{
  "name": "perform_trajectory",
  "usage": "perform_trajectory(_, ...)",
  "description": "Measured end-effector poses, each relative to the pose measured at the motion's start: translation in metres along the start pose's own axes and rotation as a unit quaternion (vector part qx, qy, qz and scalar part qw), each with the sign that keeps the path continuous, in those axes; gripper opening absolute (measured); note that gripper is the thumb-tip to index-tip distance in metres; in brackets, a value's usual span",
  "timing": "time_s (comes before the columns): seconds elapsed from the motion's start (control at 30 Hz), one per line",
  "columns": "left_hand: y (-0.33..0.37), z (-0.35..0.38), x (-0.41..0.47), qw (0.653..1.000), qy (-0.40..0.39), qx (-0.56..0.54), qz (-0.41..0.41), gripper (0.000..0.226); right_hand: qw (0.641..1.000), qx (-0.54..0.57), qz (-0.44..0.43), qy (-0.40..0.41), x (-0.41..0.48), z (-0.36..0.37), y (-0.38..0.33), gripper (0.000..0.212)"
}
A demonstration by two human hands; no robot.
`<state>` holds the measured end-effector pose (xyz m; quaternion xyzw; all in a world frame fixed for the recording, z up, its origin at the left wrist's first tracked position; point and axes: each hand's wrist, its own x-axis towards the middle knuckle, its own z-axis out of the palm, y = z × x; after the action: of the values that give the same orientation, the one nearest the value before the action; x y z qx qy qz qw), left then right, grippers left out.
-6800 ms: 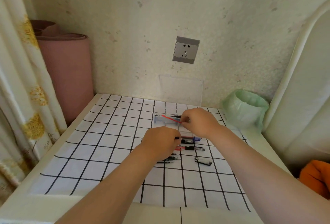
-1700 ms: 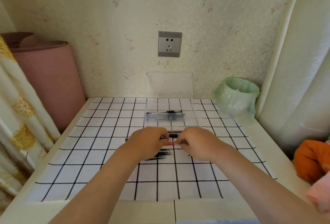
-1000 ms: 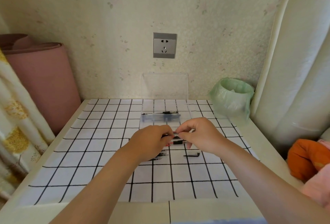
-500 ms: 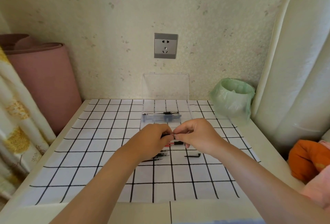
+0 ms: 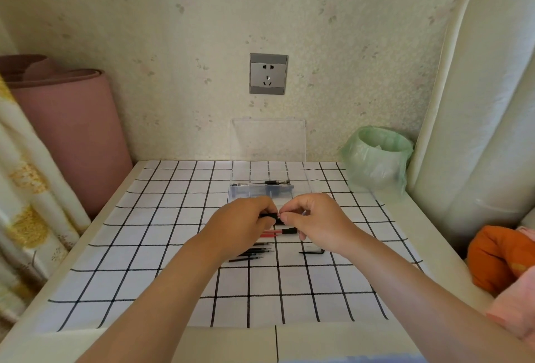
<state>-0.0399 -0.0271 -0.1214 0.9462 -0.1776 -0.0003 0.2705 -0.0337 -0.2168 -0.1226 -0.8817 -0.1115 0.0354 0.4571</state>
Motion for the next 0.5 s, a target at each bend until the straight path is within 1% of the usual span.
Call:
perform_trajectory(0.17, -0.0001, 0.0013, 0.0007, 1.0, 0.0, 0.014, 0.006, 0.015, 0.999, -0.022, -0.01, -0.027, 0.0014, -0.0029, 0.0032, 0.009)
perform_trajectory(0.27, -0.0004, 0.0024, 0.0017, 1.0, -0.006, 0.014, 0.005, 0.016, 0.999, -0.045, -0.007, -0.028, 0.0022, -0.0039, 0.0042, 0.003)
perform_trajectory(0.37, -0.0017, 0.0026, 0.0024, 1.0, -0.016, 0.006, 0.008, 0.016, 0.993, -0.101, -0.002, -0.057, 0.0019, -0.0047, 0.0054, 0.021)
perform_trajectory(0.43, -0.0026, 0.0029, 0.0023, 1.0, -0.018, 0.009, 0.01, 0.016, 0.992, -0.107, 0.0, -0.073, 0.0015, -0.0054, 0.0066, 0.02)
perform_trajectory(0.5, -0.0027, 0.0032, 0.0021, 1.0, -0.017, 0.017, 0.014, 0.016, 0.993, -0.106, -0.011, -0.058, 0.0009, -0.0065, 0.0071, 0.024)
